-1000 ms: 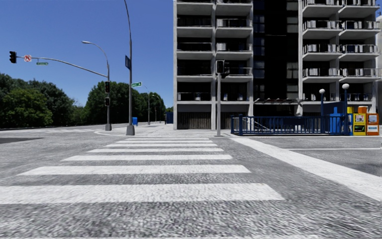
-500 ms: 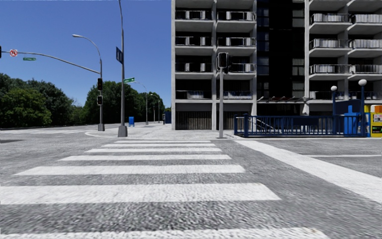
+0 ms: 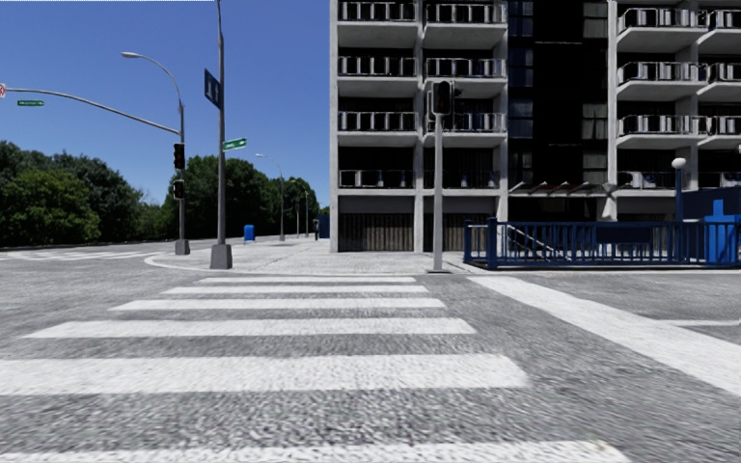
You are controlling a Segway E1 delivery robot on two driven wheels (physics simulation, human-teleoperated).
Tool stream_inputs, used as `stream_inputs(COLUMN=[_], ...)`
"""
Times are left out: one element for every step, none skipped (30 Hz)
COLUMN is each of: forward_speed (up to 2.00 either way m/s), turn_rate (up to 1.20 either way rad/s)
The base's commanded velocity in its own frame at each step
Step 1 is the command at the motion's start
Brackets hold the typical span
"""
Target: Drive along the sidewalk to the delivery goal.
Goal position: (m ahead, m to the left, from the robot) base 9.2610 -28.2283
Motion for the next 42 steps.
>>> stream_inputs(forward_speed=[2.0,2.0,2.0,2.0,2.0,2.0,2.0,2.0,2.0,2.0,2.0,2.0,2.0,2.0,2.0,2.0,2.0,2.0,2.0,2.0,2.0,2.0,2.0,2.0,2.0,2.0,2.0,2.0,2.0,2.0,2.0,2.0,2.0,2.0,2.0,2.0,2.0,2.0,2.0,2.0,2.0,2.0], turn_rate=[0.0,0.0,0.0,0.0,0.0,0.0,0.0,0.0,0.0,0.0,0.0,0.0,0.0,0.0,0.0,0.0,0.0,0.0,0.0,0.0,0.0,0.0,0.0,0.0,0.0,0.0,0.0,0.0,0.0,0.0,0.0,0.0,0.0,0.0,0.0,0.0,0.0,0.0,0.0,0.0,0.0,0.0])
